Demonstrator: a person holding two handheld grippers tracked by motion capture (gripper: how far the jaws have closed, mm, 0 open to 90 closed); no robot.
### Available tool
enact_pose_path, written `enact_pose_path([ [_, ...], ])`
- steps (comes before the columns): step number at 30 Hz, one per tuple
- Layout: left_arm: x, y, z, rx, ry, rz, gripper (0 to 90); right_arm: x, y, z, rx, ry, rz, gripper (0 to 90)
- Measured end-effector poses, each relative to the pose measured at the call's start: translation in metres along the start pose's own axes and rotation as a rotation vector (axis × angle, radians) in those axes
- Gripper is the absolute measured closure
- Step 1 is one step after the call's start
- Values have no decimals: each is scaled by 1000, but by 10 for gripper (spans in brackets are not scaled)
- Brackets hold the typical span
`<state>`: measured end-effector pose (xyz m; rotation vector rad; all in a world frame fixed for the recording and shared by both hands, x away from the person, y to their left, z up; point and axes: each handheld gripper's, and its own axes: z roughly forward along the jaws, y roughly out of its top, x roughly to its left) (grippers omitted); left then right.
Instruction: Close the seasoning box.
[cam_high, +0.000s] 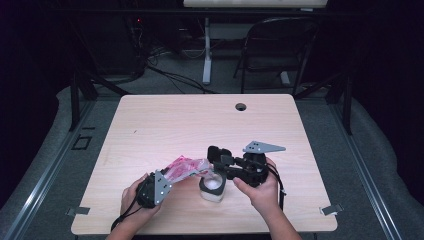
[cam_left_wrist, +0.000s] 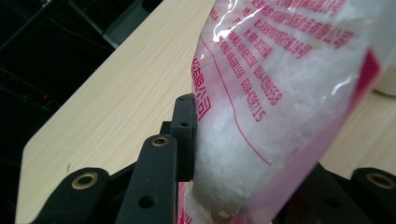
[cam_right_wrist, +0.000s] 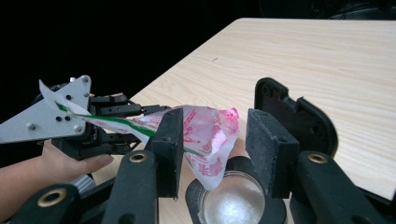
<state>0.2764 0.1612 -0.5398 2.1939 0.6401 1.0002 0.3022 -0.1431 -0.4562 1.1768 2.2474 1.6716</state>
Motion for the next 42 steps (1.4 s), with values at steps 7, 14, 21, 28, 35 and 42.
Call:
enact_pose_path([
  [7,7,-2,2,-21,-67,-104,727,-2,0,-3,-10,-7,5,564],
  [14,15,-4,5,-41,-136,-189,728,-2,-2,-4,-9,-15,8,563],
  [21,19,-5,9,-46,-216,-245,728,-3,-5,-4,-5,-23,13,563],
  [28,23,-7,13,-58,-251,-305,728,-4,-7,-4,4,-29,13,563],
  [35,28,-8,15,-71,-281,-351,728,-5,-9,-5,1,-34,18,563],
  [42,32,-10,15,-81,-273,-383,729,-5,-9,-6,5,-36,18,563],
])
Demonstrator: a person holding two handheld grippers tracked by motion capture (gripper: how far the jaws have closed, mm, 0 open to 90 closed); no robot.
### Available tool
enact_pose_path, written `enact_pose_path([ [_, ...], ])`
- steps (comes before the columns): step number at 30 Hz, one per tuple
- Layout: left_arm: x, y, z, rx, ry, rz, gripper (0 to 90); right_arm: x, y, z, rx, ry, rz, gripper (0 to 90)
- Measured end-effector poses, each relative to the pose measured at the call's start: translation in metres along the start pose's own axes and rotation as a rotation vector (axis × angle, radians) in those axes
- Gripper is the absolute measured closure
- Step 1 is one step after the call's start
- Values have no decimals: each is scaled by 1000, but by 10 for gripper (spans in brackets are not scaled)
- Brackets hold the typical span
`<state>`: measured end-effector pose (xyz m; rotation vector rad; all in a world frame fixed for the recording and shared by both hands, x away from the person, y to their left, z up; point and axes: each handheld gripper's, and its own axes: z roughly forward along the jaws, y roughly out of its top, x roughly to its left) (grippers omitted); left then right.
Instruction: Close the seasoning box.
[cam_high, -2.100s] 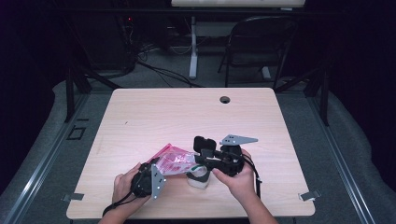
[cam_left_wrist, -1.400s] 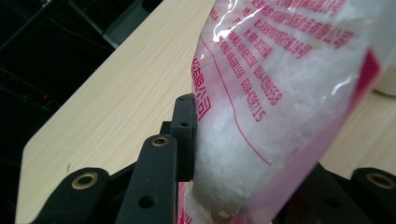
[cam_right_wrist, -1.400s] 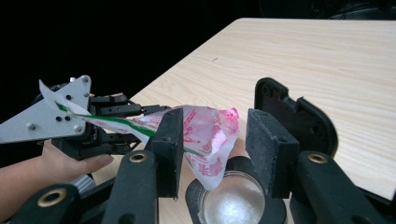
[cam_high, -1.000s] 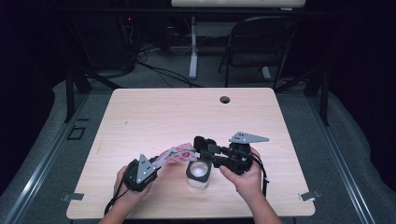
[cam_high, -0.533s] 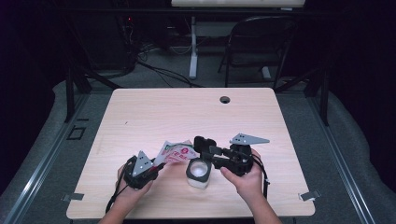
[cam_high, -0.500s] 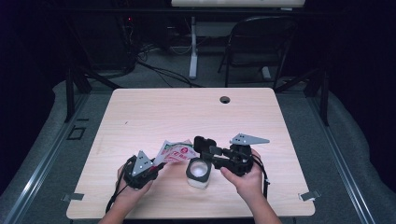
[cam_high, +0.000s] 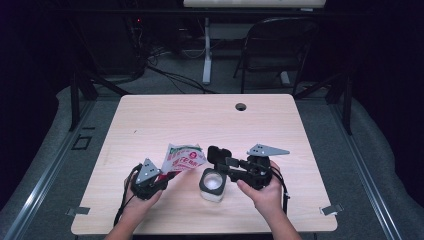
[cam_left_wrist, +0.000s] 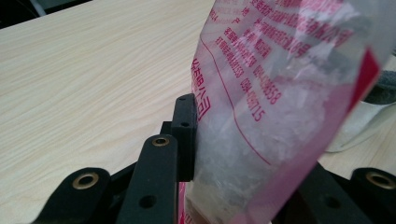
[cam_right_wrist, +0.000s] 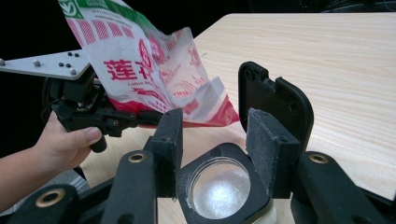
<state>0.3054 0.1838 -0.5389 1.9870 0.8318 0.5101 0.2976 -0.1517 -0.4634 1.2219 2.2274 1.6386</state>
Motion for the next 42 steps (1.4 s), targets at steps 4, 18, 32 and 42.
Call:
enact_pose_path([
  [4,3,0,-1,-5,10,-16,729,0,-1,0,2,-3,-2,562],
  [18,13,-2,-4,-16,44,-66,729,-1,-2,0,3,-7,2,563],
  [32,47,-11,-27,-52,144,-179,729,0,-1,5,12,5,3,562],
  [42,71,-27,-41,-65,212,-295,729,1,0,10,18,15,2,562],
])
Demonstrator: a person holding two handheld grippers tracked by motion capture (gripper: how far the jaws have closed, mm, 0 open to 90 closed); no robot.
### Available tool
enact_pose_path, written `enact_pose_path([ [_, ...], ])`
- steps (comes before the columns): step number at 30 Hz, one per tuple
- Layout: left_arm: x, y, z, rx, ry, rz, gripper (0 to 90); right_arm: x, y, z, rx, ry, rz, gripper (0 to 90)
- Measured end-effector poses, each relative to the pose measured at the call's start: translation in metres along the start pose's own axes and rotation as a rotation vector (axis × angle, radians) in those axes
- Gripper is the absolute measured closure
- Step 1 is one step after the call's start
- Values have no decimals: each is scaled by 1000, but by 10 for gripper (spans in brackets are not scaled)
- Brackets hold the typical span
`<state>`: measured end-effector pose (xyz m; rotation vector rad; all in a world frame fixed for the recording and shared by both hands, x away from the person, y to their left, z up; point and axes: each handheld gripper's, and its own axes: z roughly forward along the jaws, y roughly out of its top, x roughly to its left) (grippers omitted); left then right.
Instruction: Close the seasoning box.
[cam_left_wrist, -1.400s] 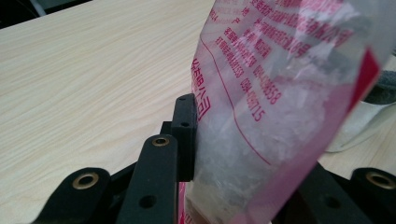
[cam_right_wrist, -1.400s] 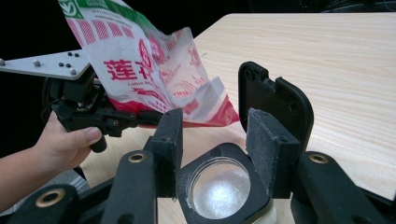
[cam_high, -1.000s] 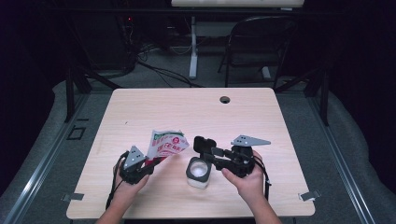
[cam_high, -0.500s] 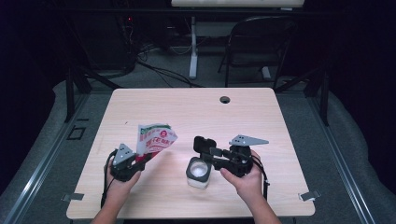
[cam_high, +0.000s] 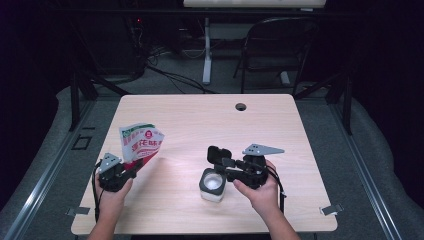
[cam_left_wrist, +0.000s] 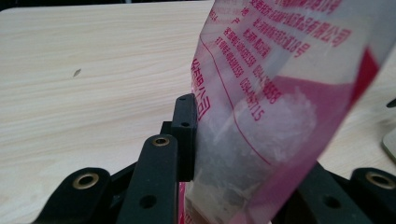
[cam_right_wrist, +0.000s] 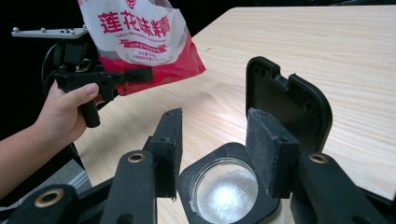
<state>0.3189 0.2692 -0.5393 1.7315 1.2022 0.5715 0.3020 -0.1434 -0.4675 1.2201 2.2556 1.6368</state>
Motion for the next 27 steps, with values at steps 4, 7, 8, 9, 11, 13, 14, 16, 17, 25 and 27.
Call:
enact_pose_path([
  [4,6,-4,1,5,18,-26,729,-1,0,0,4,3,0,562],
  [7,9,-6,1,11,30,-38,729,-2,1,1,2,5,2,562],
  [8,10,-7,1,14,34,-42,729,-2,1,1,2,8,4,562],
  [9,11,-8,1,13,40,-47,729,-2,1,2,2,4,5,562],
  [11,14,-9,-1,15,51,-62,729,-1,1,4,5,5,7,563],
  [13,17,-10,-2,22,64,-71,729,-1,1,4,10,9,2,563],
  [14,19,-11,-2,17,70,-82,729,-1,1,5,10,11,1,562],
  [16,23,-14,-1,23,74,-104,729,-1,1,5,9,12,2,563],
  [17,24,-15,-1,29,78,-112,729,-1,1,5,8,12,3,562],
  [25,33,-22,4,47,93,-168,728,-1,1,7,10,8,3,561],
  [27,34,-24,4,53,98,-174,727,-1,1,6,11,7,2,561],
])
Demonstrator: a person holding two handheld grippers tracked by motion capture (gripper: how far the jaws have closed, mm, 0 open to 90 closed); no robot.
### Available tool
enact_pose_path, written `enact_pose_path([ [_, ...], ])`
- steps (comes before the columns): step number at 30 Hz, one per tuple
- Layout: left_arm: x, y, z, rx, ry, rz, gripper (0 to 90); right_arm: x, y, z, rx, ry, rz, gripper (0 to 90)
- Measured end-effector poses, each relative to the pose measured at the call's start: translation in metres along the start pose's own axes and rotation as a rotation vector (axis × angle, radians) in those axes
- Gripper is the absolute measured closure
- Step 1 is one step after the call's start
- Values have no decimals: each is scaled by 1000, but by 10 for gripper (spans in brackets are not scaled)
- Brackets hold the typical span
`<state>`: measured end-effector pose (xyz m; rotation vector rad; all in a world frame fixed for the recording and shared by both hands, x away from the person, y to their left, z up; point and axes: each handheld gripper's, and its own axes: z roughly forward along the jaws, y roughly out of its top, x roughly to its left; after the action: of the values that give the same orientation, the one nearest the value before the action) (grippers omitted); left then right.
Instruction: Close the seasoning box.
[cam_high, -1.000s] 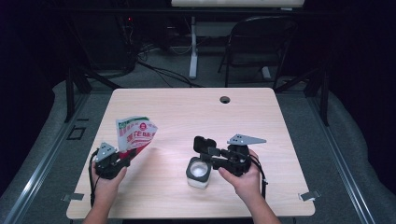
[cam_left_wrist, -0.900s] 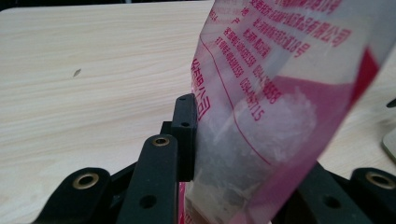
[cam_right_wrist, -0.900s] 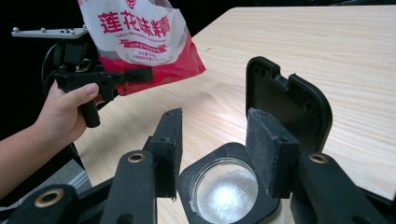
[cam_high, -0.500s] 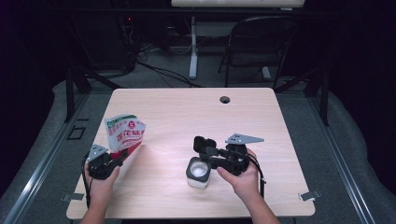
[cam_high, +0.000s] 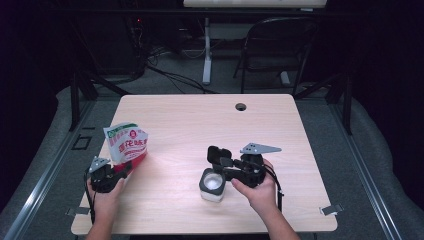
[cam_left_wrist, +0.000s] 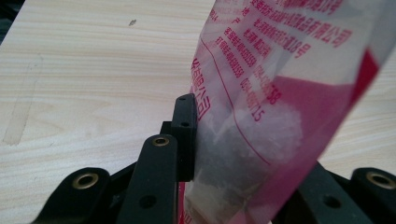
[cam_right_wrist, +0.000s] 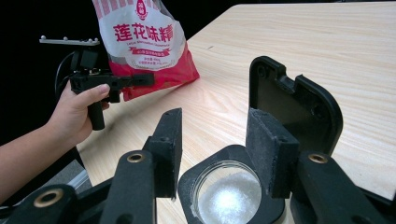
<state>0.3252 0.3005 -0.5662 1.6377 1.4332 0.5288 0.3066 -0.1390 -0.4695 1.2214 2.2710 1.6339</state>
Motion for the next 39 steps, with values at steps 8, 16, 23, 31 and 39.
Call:
enact_pose_path([
  [8,1,-2,1,12,24,-17,685,0,0,0,1,-1,2,561],
  [16,0,-2,1,-8,15,-9,547,-1,0,1,4,1,0,561],
  [23,-15,4,-7,-88,-8,101,438,-1,0,0,2,1,3,561],
  [31,-17,7,-10,-91,-47,75,440,-1,0,0,4,1,0,559],
  [39,-28,12,-15,-86,-84,69,310,-3,2,-6,-10,-13,1,550],
])
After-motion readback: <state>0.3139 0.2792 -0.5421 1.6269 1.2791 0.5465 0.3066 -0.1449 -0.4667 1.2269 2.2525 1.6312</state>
